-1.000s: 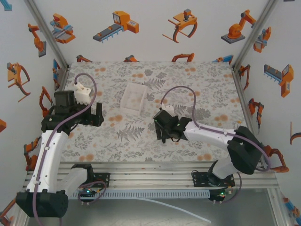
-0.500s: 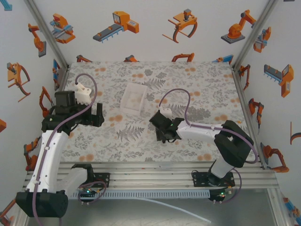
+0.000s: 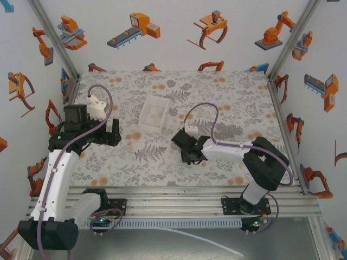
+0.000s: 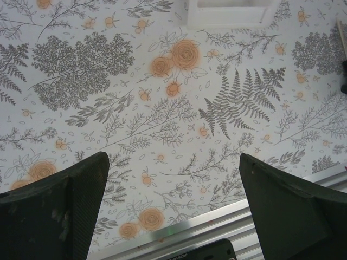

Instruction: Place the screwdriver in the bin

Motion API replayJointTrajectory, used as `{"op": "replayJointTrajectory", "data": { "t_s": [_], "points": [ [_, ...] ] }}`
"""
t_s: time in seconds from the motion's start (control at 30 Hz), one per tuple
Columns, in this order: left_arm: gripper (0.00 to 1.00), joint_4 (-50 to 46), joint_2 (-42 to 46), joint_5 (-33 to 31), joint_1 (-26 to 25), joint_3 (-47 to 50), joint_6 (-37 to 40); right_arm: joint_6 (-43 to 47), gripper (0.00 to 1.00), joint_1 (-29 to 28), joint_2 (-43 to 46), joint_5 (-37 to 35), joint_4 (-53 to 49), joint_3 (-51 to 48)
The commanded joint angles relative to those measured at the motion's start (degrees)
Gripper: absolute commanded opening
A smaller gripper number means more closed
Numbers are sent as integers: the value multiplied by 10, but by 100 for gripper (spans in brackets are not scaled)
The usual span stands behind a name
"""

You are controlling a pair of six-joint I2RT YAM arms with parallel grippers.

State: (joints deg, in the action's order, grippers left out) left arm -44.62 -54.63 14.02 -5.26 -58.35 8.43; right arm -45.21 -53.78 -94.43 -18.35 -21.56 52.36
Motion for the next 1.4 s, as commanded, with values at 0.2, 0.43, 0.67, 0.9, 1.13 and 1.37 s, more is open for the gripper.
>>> {"op": "replayJointTrajectory", "data": {
  "t_s": [0.2, 0.43, 0.67, 0.9, 1.13, 1.37],
  "points": [
    [97, -6, 4, 22, -5, 6, -2, -15, 32, -3, -13, -20, -8, 8],
    [97, -9, 5, 21, -7, 1, -3, -12, 23, -3, -4, -19, -10, 5],
    [97, -13, 9, 23, -8, -11, -8, 5, 22, -3, 29, -30, -32, 13],
    [97, -20, 16, 35, -10, -7, -7, 28, 21, -3, 68, -48, -73, 33],
    [97, -34, 24, 57, -12, 5, 7, 72, 21, -3, 73, -60, -125, 110],
    [97, -31, 33, 62, -13, 29, -16, 113, 22, -2, 40, -51, -148, 218]
  ]
}}
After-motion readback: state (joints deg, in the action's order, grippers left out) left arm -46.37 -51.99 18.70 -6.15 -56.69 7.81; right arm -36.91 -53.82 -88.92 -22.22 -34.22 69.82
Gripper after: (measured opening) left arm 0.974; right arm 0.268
